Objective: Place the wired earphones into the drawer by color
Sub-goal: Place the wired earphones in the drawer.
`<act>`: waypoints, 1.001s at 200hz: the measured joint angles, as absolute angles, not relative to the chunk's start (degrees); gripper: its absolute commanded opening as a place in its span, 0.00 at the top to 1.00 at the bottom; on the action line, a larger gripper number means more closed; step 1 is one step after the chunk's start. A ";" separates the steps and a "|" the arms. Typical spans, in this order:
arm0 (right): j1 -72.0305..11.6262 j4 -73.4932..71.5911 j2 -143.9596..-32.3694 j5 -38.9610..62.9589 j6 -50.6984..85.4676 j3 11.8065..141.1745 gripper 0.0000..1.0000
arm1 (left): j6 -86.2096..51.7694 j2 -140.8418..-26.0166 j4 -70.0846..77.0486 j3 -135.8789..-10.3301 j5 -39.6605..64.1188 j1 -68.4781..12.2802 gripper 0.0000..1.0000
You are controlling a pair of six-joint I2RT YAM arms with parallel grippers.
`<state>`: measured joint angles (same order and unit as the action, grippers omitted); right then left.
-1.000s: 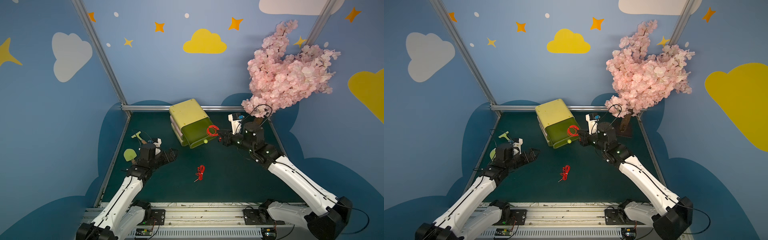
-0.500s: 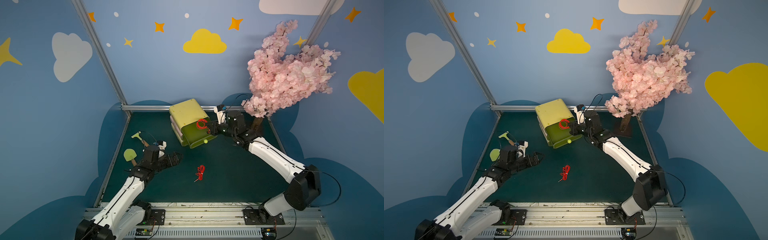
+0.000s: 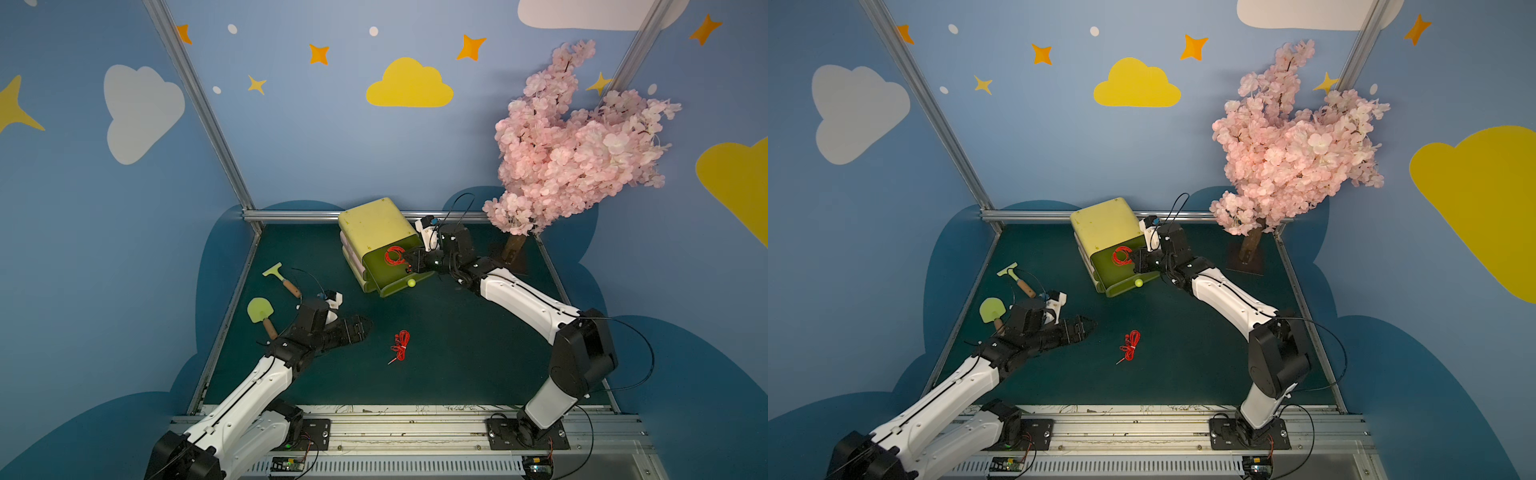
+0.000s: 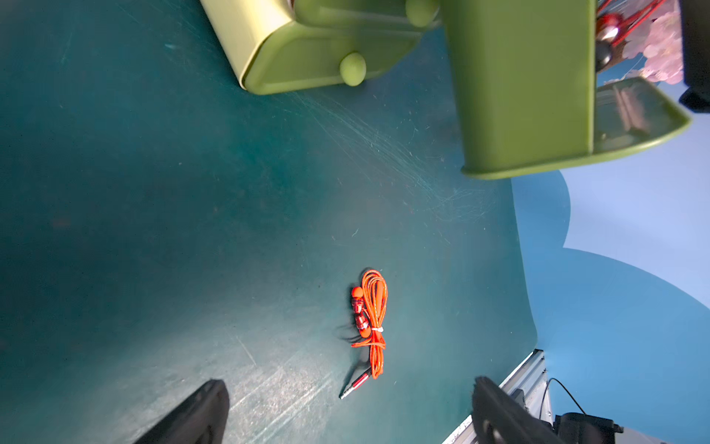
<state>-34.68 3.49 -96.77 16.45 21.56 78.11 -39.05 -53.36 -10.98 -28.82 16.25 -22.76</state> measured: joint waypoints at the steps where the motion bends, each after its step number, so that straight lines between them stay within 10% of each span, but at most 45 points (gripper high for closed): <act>1: -34.68 3.49 -96.79 16.45 21.61 78.11 0.84 | -39.05 -53.36 -10.96 -28.80 16.23 -22.81 0.00; 103: -34.52 4.12 -95.68 17.04 22.04 79.40 0.55 | -42.00 -51.37 -10.68 -25.89 8.78 -30.17 0.06; 125: -34.24 4.56 -92.47 17.30 22.02 78.83 0.32 | -42.57 -51.20 -10.52 -25.78 6.44 -31.97 0.07; 136: -33.87 4.73 -89.89 17.61 21.87 77.97 0.02 | -42.96 -51.22 -10.44 -25.58 5.28 -32.93 0.07; 200: -31.99 5.56 -74.81 17.82 21.69 67.42 0.02 | -44.95 -54.35 -8.43 -24.86 0.14 -38.46 0.15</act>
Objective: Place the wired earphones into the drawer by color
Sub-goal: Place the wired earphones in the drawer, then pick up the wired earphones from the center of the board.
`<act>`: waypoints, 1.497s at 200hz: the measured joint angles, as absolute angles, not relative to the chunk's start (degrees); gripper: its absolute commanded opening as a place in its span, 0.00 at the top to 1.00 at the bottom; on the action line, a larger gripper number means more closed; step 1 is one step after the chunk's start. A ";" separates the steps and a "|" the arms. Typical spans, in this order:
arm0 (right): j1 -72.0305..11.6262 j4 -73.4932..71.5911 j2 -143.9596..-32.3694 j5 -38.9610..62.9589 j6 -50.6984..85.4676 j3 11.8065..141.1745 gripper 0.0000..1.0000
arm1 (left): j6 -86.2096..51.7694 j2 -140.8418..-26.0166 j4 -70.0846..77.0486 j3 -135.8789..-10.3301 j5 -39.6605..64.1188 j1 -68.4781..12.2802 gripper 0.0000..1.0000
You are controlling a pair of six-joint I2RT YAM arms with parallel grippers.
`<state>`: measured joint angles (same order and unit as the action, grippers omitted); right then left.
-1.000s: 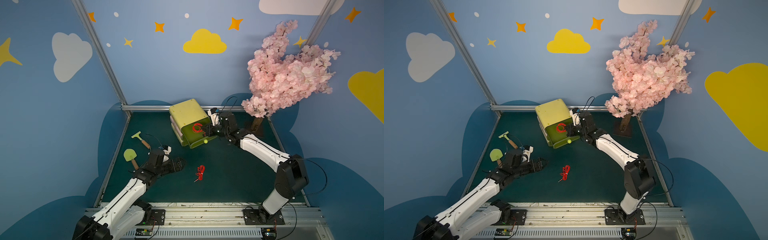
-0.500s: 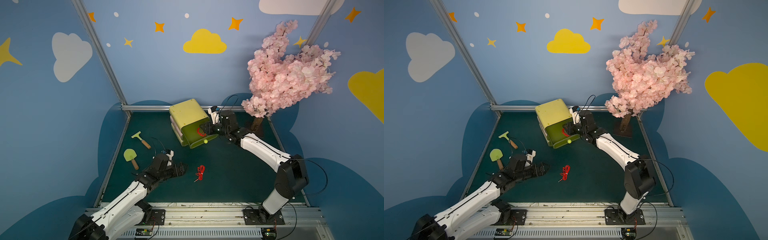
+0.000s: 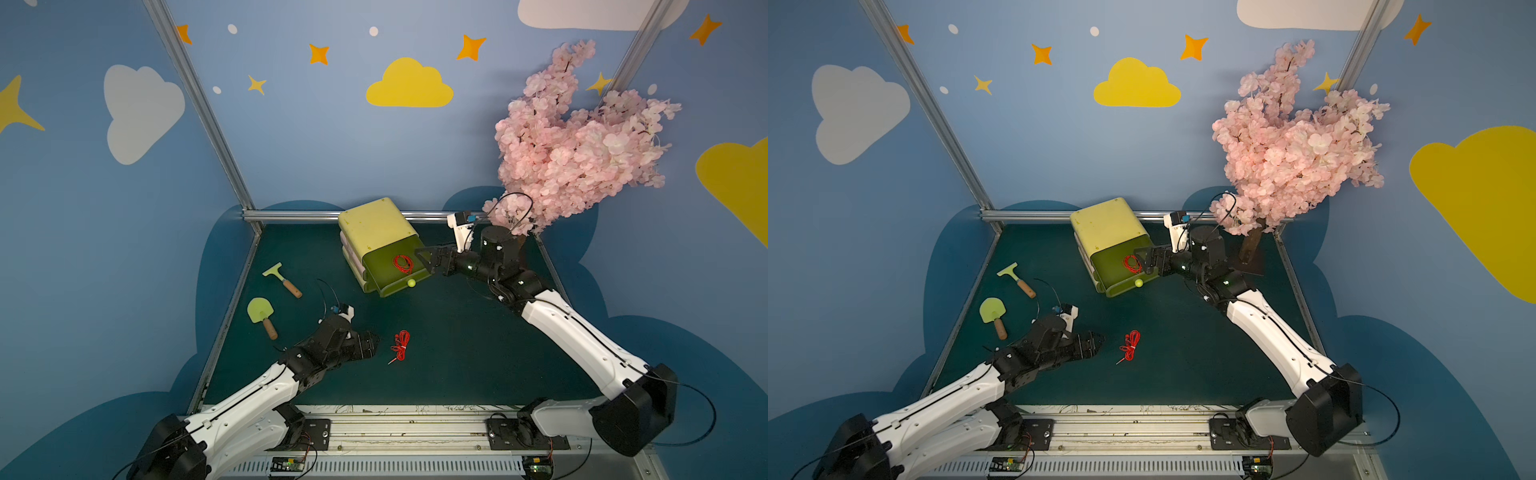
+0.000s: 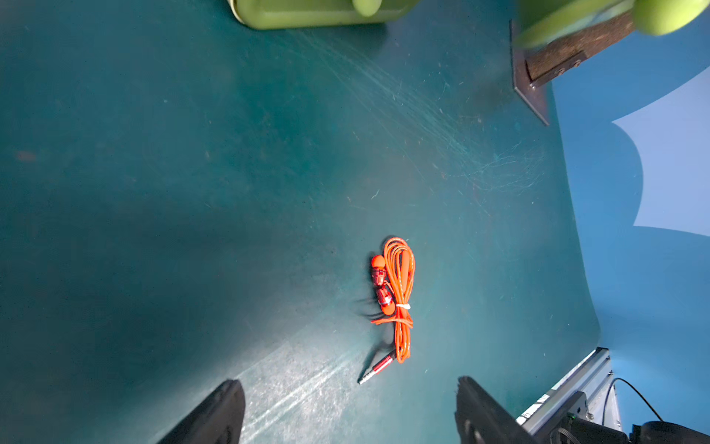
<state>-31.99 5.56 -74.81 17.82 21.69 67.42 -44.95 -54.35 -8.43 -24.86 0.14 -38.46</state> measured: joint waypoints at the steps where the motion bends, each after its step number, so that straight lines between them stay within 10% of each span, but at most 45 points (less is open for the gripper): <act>1: -31.97 5.63 -74.50 17.82 21.69 67.07 0.02 | -44.97 -54.43 -8.34 -24.86 0.14 -38.50 0.15; 159: -31.11 8.43 -52.14 2.24 20.56 40.97 0.02 | -48.90 -80.47 -1.69 -34.61 -6.24 -52.23 0.29; 299: -30.46 9.39 -50.22 0.40 20.60 39.29 0.02 | -49.34 -88.36 -0.99 -38.57 -6.04 -54.17 0.60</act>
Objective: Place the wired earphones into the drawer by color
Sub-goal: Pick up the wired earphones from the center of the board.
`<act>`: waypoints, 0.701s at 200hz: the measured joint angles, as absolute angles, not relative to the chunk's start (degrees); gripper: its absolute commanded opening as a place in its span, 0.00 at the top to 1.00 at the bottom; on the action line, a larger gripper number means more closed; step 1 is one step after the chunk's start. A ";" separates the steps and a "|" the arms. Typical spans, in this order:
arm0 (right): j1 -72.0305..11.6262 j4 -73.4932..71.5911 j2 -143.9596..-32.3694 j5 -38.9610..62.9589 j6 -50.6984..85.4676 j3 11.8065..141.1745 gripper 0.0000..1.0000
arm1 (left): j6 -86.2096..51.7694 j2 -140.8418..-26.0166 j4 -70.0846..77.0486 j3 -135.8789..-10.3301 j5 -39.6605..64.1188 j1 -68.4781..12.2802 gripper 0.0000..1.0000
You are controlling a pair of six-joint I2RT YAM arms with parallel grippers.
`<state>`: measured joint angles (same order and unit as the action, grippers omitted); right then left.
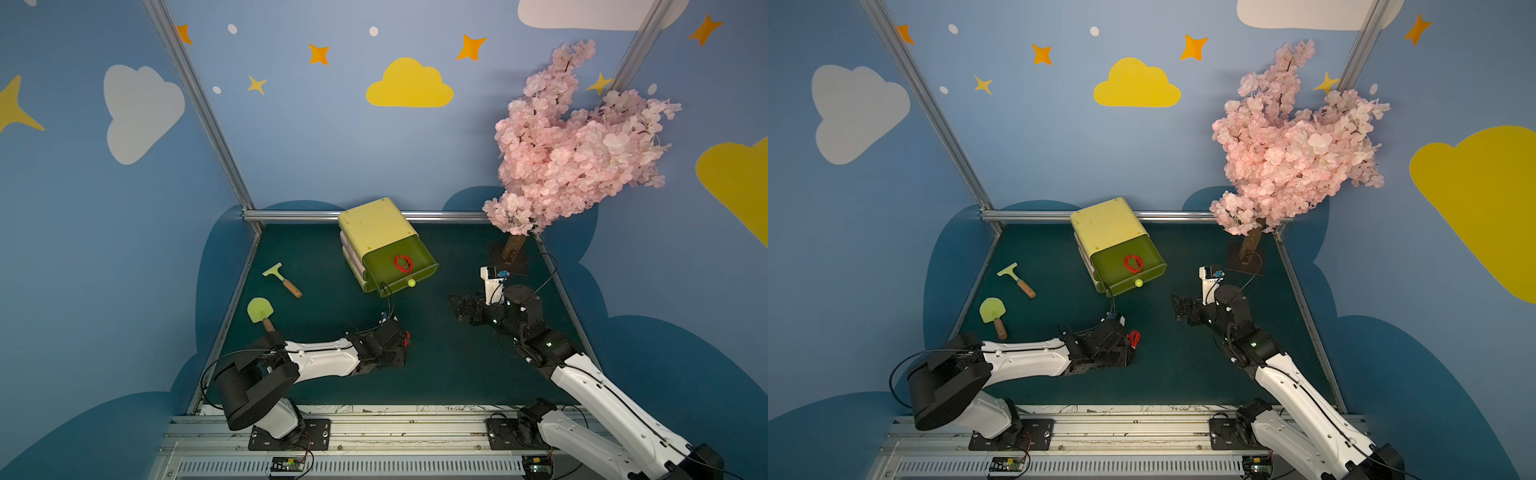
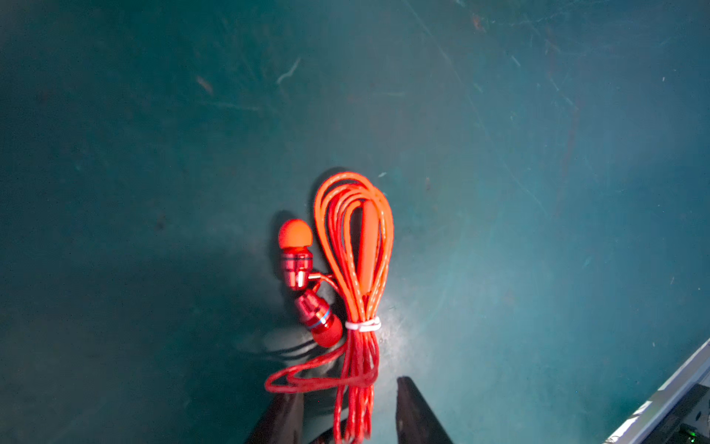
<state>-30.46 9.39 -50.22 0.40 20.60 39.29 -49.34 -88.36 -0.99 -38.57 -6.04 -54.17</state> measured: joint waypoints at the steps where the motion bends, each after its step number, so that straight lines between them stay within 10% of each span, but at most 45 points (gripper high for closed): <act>1: -30.46 9.39 -50.19 0.40 20.60 39.29 0.02 | -49.30 -88.36 -0.99 -38.57 -6.04 -54.17 0.61; 140: -30.39 9.76 -49.25 0.49 20.80 37.26 0.02 | -49.28 -88.16 -1.45 -38.57 -6.68 -54.17 0.89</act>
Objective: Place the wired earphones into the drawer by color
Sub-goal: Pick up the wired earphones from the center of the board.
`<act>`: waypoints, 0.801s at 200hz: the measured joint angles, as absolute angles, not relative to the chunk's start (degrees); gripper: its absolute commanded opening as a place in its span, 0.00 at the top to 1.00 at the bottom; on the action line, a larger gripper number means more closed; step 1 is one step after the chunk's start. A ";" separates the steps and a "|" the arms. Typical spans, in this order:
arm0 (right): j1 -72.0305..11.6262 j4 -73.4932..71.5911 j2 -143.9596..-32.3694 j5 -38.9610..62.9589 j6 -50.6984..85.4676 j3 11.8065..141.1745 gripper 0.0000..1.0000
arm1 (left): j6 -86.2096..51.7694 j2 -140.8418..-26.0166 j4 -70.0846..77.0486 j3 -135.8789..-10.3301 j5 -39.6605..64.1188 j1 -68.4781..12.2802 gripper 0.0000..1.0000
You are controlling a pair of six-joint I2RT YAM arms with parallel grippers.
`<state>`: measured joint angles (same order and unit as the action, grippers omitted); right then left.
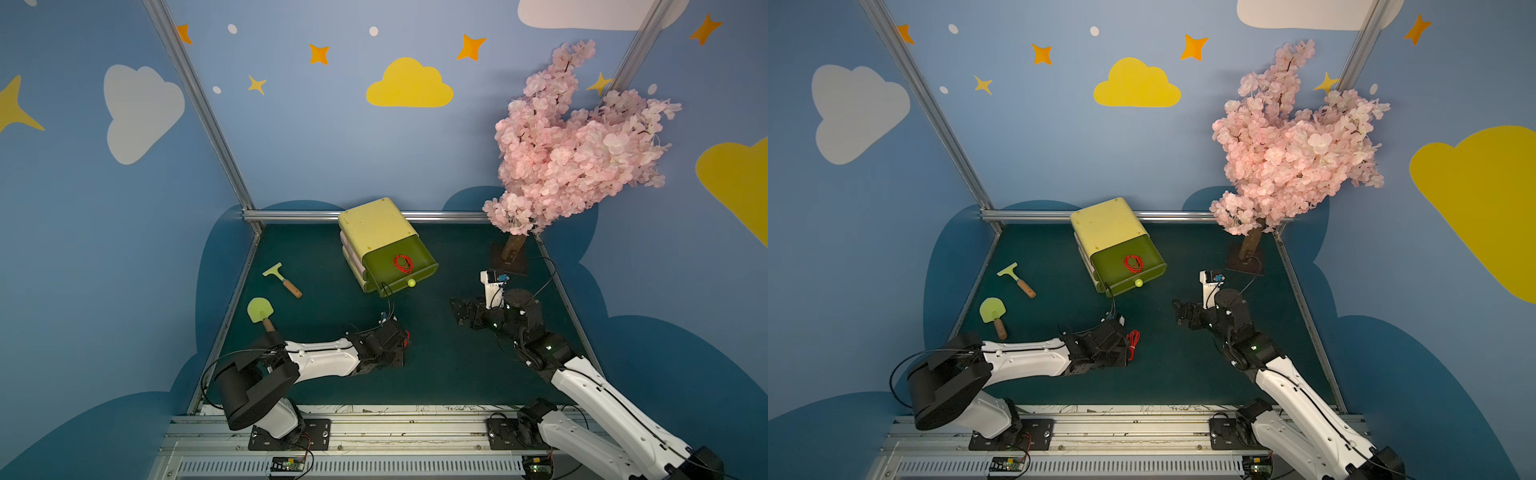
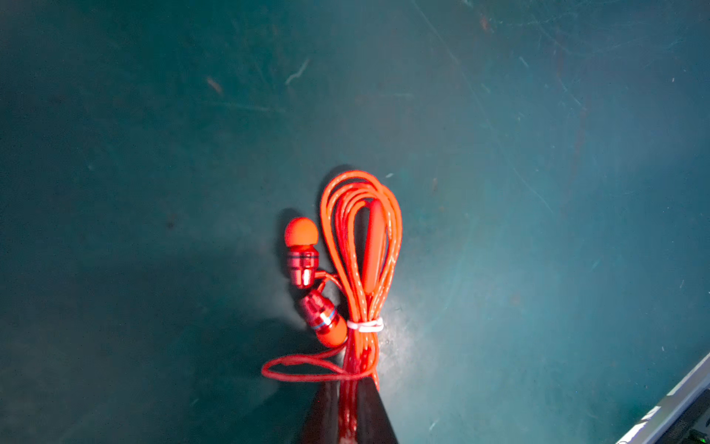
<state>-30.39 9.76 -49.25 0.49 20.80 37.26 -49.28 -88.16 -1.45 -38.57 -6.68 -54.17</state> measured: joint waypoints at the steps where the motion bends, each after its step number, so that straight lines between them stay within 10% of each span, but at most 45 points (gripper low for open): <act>1: -30.39 9.76 -49.25 0.49 20.80 37.26 0.02 | -49.30 -88.14 -1.48 -38.57 -6.68 -54.17 0.89; 160: -30.09 9.67 -49.25 1.15 21.69 36.58 0.02 | -43.20 -57.91 -17.87 -39.75 -8.49 -53.98 0.91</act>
